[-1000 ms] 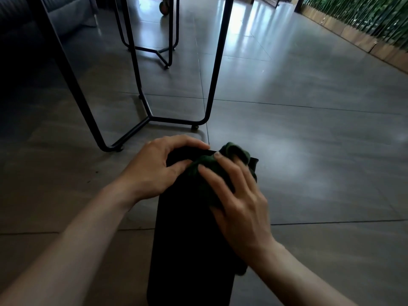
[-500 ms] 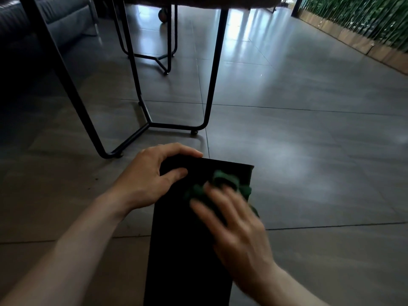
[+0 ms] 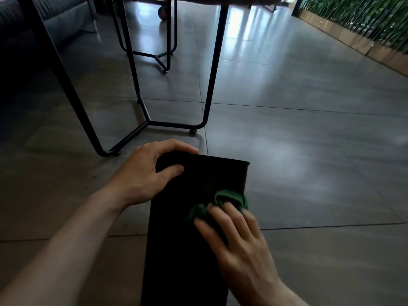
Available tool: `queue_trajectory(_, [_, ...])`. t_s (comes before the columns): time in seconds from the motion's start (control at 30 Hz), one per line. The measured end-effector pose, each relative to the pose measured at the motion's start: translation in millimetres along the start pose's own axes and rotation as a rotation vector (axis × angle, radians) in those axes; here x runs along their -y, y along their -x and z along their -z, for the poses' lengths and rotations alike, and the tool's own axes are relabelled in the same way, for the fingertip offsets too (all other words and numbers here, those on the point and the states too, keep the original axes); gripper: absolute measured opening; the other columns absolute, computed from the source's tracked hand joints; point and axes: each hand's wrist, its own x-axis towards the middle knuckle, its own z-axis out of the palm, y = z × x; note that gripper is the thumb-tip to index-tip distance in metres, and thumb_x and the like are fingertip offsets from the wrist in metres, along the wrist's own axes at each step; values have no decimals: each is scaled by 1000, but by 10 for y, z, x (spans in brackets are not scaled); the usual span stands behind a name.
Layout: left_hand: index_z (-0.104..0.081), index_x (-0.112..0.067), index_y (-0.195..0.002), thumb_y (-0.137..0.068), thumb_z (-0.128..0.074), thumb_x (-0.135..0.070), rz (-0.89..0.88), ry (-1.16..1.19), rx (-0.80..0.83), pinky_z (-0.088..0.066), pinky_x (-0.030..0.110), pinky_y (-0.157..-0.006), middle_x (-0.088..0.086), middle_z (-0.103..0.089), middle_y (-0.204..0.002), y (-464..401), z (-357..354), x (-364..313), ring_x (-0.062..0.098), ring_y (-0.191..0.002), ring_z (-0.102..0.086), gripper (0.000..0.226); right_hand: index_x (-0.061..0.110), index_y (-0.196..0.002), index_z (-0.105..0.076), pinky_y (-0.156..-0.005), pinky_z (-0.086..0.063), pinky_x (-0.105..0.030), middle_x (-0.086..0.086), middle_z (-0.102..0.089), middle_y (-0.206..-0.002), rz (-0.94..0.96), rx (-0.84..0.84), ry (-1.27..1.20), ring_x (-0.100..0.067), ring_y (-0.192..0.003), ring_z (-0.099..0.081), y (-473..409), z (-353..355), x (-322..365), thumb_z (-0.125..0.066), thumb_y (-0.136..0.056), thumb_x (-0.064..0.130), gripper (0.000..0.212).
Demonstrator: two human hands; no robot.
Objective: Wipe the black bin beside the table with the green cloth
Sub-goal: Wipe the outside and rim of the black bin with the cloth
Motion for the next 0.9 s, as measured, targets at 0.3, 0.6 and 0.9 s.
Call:
queue_trajectory(0.3, [-71, -40, -111, -91, -68, -3, 46, 7, 13, -42, -1, -83, -26, -71, -109, 71, 113, 24, -12, -108, -62, 42, 21, -93, -69, -73, -50, -33, -11, -69, -92, -1181, -271, -718, -14, -78, -65, -271, 490, -983, -70, -96, 23, 4])
queue_trajectory(0.6, [-71, -34, -106, -93, -62, 6, 56, 110, 121, -44, 0, -82, -17, -71, -109, 77, 148, -2, -7, -107, -64, 42, 40, -109, -71, -79, -64, -45, -13, -71, -100, -973, 287, -783, -31, -90, -73, -393, 445, -1336, -87, -74, 42, 39])
queue_trajectory(0.9, [-73, -34, -101, -92, -62, 8, 68, 195, 149, -34, 20, -109, -27, -68, -124, 92, 243, 141, -16, -132, -47, 44, 38, -112, -71, -88, -54, -44, 8, -52, -114, -397, 715, -367, -21, -101, -60, -629, 141, -1324, -68, -98, 21, 22])
